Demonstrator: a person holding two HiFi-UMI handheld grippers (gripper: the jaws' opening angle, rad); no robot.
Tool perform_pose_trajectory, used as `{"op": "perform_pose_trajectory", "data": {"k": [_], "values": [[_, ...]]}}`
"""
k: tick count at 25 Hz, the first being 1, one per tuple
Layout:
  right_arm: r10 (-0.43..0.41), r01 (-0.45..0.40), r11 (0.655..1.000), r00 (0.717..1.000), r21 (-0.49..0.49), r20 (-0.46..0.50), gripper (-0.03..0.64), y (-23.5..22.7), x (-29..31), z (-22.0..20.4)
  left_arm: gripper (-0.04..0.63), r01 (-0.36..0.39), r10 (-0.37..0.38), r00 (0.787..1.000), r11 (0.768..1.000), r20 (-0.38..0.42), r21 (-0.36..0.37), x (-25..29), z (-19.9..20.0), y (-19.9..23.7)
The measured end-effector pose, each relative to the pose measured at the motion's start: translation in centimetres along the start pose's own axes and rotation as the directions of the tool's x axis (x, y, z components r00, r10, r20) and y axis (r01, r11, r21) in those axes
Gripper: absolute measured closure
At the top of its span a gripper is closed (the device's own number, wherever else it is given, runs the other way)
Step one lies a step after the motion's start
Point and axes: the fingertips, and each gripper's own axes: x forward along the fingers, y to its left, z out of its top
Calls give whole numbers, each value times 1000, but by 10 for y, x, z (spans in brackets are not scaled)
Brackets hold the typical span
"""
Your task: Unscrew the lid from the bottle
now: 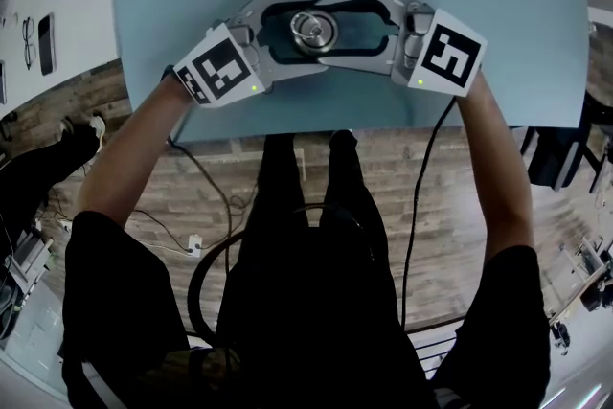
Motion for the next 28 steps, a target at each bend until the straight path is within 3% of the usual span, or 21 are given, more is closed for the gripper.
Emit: {"op": "perform_pose_trajectory", "data": {"k": [6,10,19,28], "values": [[26,-26,1000,1000,4,-2,374,0,-3,1,225,49,-48,999,999,-26,12,0,1,-1],[16,-16,1000,1000,19,-2,368,-2,-3,1,222,42,-41,998,999,-40,6,1,1,0],[-80,78,996,996,45,42,313,-9,-9,9,184,-63,61,997,997,-56,-33,-6,-9,8],[-202,189,976,973,110,114,278,4,-6,17,173,-211,212,977,968,-7,-133,-17,-9,3]]}}
